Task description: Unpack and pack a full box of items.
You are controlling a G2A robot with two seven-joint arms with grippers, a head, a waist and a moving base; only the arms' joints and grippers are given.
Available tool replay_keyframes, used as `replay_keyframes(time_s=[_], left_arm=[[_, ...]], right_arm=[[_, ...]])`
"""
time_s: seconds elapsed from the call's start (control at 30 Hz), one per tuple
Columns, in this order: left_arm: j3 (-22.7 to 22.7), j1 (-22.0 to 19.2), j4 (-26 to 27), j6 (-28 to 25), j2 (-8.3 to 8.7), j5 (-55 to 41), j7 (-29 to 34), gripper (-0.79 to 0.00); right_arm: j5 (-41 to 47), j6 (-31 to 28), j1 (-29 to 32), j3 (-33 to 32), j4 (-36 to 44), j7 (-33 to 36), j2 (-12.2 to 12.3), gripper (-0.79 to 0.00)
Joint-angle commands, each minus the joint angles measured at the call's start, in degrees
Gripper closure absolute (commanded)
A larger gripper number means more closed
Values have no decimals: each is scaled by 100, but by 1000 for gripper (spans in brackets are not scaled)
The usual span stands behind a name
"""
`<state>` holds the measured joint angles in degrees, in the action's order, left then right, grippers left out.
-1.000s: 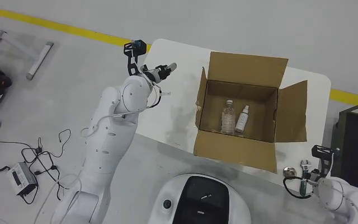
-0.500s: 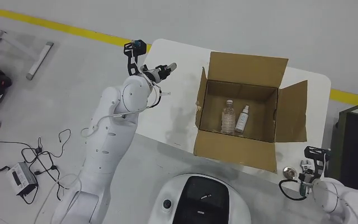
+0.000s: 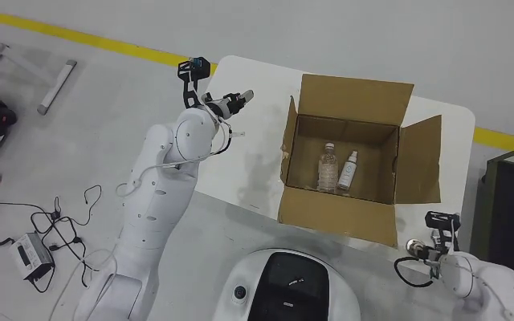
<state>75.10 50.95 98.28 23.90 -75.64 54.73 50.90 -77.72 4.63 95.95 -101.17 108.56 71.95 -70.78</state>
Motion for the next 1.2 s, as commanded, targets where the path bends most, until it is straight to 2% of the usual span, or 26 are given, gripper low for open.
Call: replay_keyframes(time_s=[0.0, 0.33, 0.9, 1.17], left_arm=[[0, 0, 0, 0, 0, 0, 0, -785], [0, 0, 0, 0, 0, 0, 0, -785], [0, 0, 0, 0, 0, 0, 0, -785], [0, 0, 0, 0, 0, 0, 0, -785]], right_arm=[[12, -31, -36, 46, -32, 6, 0, -483], [-86, -2, -269, 223, -407, -36, 1, -379], [-40, 81, -442, 333, -722, -66, -1, -320], [-21, 106, -512, 399, -824, -94, -3, -326]])
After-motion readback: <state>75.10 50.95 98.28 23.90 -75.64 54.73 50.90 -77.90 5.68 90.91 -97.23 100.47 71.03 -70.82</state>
